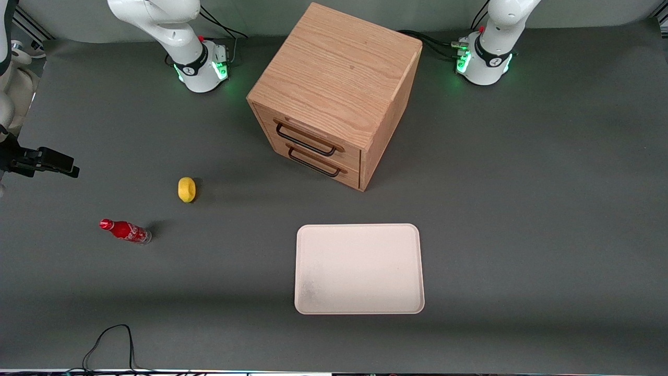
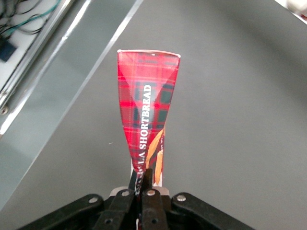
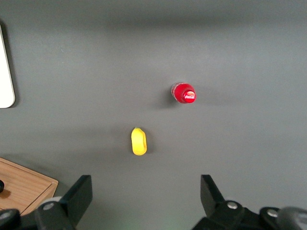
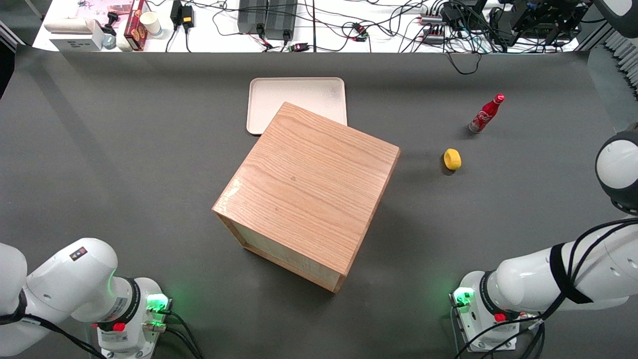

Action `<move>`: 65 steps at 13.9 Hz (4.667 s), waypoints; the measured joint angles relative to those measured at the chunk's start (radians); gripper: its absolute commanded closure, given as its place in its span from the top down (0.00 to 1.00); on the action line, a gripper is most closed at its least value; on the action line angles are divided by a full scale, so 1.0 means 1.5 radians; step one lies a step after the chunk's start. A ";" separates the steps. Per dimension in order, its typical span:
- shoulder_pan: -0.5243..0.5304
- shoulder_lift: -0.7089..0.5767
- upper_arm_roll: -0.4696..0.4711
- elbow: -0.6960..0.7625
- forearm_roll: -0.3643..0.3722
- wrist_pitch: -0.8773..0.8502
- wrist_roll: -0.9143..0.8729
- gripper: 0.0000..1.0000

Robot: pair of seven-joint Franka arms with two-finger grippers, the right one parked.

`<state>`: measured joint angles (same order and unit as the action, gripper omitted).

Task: Place red cookie box on tray

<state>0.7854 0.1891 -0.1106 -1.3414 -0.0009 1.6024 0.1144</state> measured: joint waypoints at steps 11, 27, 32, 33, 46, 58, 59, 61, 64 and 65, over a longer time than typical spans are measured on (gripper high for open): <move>-0.427 0.070 -0.009 0.042 0.000 -0.043 -0.149 0.00; -0.757 0.227 -0.006 0.213 0.006 -0.006 -0.458 0.00; -0.757 0.320 -0.001 0.209 0.027 0.085 -0.458 0.00; -0.758 0.347 -0.001 0.205 0.038 0.124 -0.458 0.00; -0.762 0.479 0.003 0.124 0.094 0.361 -0.458 0.00; -0.761 0.454 0.003 0.143 0.095 0.330 -0.495 1.00; -0.759 0.435 0.003 0.150 0.095 0.297 -0.497 1.00; -0.757 0.381 0.003 0.160 0.095 0.230 -0.497 1.00; -0.757 0.277 0.002 0.163 0.094 0.121 -0.497 1.00; -0.757 0.247 0.002 0.163 0.094 0.088 -0.497 1.00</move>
<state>-0.3503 0.5595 -0.1082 -1.0972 0.1407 1.7336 -0.6311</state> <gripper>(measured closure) 0.000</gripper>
